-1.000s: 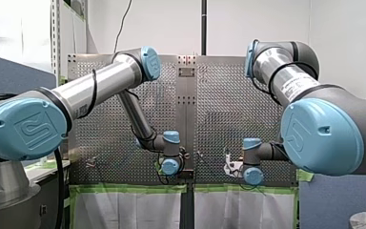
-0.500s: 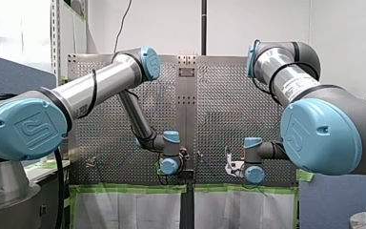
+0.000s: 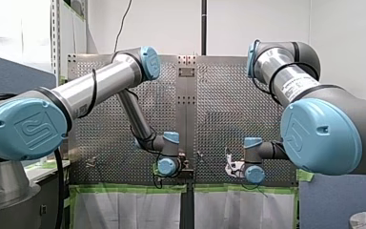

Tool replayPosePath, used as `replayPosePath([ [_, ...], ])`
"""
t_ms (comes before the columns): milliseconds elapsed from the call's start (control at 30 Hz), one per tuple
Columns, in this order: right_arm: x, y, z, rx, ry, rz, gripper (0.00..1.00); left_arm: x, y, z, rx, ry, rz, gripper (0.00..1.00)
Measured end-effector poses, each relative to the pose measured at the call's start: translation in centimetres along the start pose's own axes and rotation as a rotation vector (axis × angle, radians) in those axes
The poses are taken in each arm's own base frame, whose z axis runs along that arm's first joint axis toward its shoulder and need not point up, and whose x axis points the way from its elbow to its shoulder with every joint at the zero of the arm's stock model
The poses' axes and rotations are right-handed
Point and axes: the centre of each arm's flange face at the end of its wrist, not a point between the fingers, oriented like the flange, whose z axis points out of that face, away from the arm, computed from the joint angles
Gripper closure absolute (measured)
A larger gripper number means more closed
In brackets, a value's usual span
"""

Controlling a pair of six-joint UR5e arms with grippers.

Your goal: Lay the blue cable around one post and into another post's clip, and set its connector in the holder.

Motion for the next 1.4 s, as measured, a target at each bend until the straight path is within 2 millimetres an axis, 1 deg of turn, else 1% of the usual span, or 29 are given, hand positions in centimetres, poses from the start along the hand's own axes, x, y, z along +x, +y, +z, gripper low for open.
replayPosePath([
  [100,0.0,0.0,0.0,0.000,-0.001,0.001,1.00,0.2,0.4,-1.2,-0.013,0.043,0.042,0.00],
  [300,0.0,0.0,0.0,0.001,-0.002,0.002,1.00,-0.8,0.6,-3.6,-0.028,0.102,0.099,0.00],
  [400,-0.1,0.0,0.0,0.001,-0.003,0.002,1.00,-0.8,0.7,-4.5,-0.029,0.120,0.110,0.00],
  [600,-0.1,0.0,-0.1,0.002,-0.007,0.002,1.00,-0.6,0.3,-5.2,-0.022,0.132,0.122,0.00],
  [800,-0.2,0.0,-0.1,0.002,-0.008,0.003,1.00,-0.6,0.2,-5.4,-0.021,0.131,0.124,0.00],
  [867,-0.2,0.0,-0.1,0.002,-0.008,0.003,1.00,-0.9,0.1,-5.6,-0.024,0.121,0.123,0.00],
  [1067,-0.2,0.0,-0.1,0.001,-0.008,0.003,1.00,-2.9,-0.2,-6.5,-0.037,0.064,0.112,0.00],
  [1200,-0.2,0.0,-0.1,0.001,-0.008,0.003,1.00,-4.3,-0.9,-6.7,-0.003,0.027,0.100,0.00],
  [1300,-0.2,0.0,-0.1,0.001,-0.008,0.003,1.00,-4.4,-1.3,-7.0,0.023,0.030,0.099,0.00],
  [1400,-0.3,0.0,-0.1,0.001,-0.008,0.004,1.00,-4.0,-1.8,-7.4,0.052,0.054,0.106,0.00],
])
